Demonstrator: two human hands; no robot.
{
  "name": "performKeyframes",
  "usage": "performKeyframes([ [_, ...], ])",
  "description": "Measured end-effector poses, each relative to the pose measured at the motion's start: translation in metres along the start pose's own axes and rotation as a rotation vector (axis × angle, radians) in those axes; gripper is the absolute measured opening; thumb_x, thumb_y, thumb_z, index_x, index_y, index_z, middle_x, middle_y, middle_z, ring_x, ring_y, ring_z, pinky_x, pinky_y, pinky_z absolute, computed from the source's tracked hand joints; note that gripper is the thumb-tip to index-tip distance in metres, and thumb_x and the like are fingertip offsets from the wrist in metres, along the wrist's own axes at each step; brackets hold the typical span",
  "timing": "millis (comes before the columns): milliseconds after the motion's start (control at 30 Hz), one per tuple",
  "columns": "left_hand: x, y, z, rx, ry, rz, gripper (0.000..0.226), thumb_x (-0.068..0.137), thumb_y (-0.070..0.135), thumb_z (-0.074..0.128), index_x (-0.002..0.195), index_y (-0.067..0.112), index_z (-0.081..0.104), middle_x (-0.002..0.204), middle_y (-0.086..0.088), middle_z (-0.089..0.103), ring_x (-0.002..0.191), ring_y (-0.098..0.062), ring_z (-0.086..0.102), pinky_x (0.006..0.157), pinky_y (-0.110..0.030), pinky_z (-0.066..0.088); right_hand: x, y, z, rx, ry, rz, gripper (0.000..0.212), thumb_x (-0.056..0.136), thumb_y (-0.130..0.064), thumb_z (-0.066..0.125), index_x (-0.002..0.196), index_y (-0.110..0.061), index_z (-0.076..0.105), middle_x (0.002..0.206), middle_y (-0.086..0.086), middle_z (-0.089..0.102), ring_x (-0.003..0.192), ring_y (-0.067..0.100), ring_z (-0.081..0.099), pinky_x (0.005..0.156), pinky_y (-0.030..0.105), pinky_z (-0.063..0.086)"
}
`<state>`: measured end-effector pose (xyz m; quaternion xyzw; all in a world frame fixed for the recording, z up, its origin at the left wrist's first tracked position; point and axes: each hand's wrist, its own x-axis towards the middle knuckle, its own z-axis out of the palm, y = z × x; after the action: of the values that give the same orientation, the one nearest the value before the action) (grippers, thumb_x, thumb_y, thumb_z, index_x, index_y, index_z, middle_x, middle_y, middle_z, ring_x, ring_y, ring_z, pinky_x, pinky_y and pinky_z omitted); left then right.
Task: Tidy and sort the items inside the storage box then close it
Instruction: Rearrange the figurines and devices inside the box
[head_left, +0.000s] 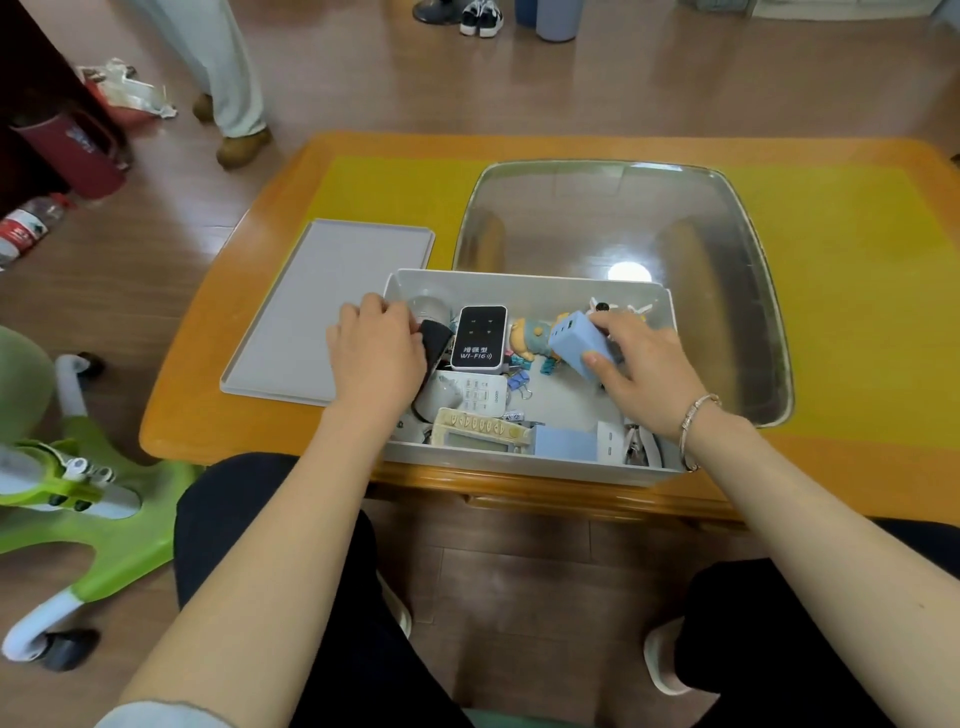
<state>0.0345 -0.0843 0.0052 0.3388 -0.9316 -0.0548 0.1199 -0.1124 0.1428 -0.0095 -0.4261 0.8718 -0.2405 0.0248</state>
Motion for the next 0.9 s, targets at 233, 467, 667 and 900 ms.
performKeyframes([
  [233,0.026,0.057,0.022,0.123,-0.210,0.189,0.045,0.092,0.051,0.052,0.116,0.013,0.052,0.115,-0.012,0.063,0.113,-0.031,0.049,0.090,-0.040,0.040,-0.004,0.007,0.004,0.044,-0.149,0.001,0.036,0.094,-0.030,0.049,0.129,-0.021,0.045,0.117,0.002,0.054,0.101,0.021,0.052,0.083,0.037,0.046],
  [467,0.042,0.075,0.038,0.324,-0.319,0.081,0.067,0.085,0.069,0.047,0.123,0.013,0.048,0.122,-0.012,0.059,0.123,-0.032,0.043,0.094,-0.040,0.034,-0.006,0.008,0.008,0.051,-0.157,0.008,0.038,0.094,-0.034,0.049,0.130,-0.023,0.043,0.119,-0.001,0.052,0.103,0.018,0.051,0.084,0.038,0.047],
  [667,0.047,0.078,0.045,0.270,-0.365,0.049,0.070,0.082,0.069,0.052,0.124,0.013,0.046,0.124,-0.012,0.058,0.126,-0.034,0.040,0.098,-0.041,0.032,-0.009,0.009,0.009,0.069,-0.113,0.005,0.037,0.094,-0.033,0.049,0.129,-0.023,0.044,0.116,-0.001,0.053,0.100,0.017,0.051,0.081,0.038,0.048],
  [900,0.047,0.072,0.037,0.089,-0.358,-0.002,0.056,0.091,0.058,0.042,0.124,0.013,0.047,0.123,-0.017,0.058,0.124,-0.038,0.037,0.099,-0.044,0.029,-0.008,0.008,0.008,0.103,-0.068,0.015,0.037,0.094,-0.031,0.049,0.129,-0.019,0.044,0.117,0.000,0.053,0.099,0.017,0.051,0.082,0.038,0.048],
])
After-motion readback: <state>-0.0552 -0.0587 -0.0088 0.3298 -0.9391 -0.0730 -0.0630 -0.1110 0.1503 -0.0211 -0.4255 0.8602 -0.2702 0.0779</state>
